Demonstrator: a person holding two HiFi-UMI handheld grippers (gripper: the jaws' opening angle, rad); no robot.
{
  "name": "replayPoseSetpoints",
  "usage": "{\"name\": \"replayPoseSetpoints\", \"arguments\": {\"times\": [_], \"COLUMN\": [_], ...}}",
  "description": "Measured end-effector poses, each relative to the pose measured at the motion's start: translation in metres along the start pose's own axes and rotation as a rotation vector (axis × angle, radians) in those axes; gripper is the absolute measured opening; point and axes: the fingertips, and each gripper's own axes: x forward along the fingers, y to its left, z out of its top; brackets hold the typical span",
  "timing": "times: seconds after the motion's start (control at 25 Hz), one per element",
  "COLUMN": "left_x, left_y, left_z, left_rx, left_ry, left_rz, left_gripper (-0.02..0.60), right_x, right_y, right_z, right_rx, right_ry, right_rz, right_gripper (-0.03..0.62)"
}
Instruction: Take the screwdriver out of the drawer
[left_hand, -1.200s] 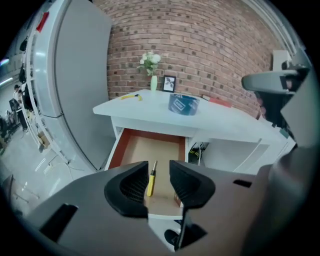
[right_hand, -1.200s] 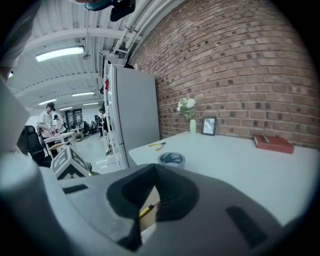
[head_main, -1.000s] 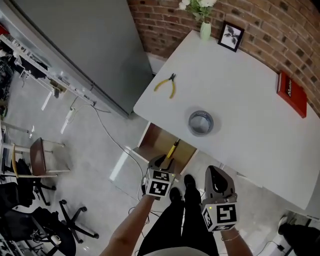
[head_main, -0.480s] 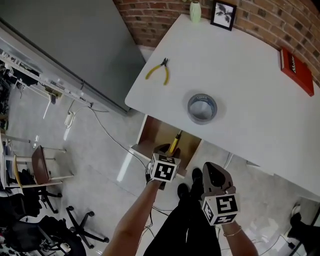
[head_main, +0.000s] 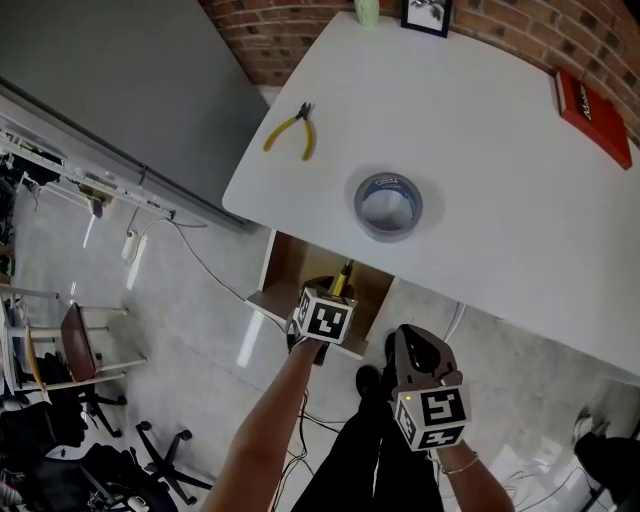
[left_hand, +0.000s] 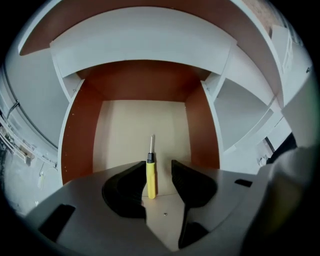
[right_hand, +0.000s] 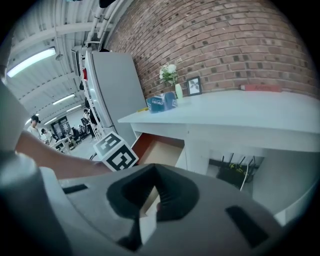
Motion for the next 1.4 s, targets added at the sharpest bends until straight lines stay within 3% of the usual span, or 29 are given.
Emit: {"name": "replayPoseSetpoints", "arguments": {"times": [0.76,1.24,1.4], "left_x": [0.056,0.08,0.082], "left_y": [0.011,0.015,0.014], "left_z": [-0.012,-0.026,-0.025], "left_rx": [0.018,0.095,0.081], "left_ry": [0.134,0.21,0.206], "left_rz": [0.018,0.073,0.075], "left_gripper": [0.154,0.11,0.093], "right_x": [0.016,0.02,0.02], "right_y": [-0.012,-0.016,-0.015], "right_z": [-0.024,-0.042,-0.044], "right_rx": [0.05,0.06,0.053], "right_ry": [0.047,0.087,0.096], "right_rz": [-0.031,-0.043,-0.039], "right_gripper": [0.002,0.002,0.002]}}
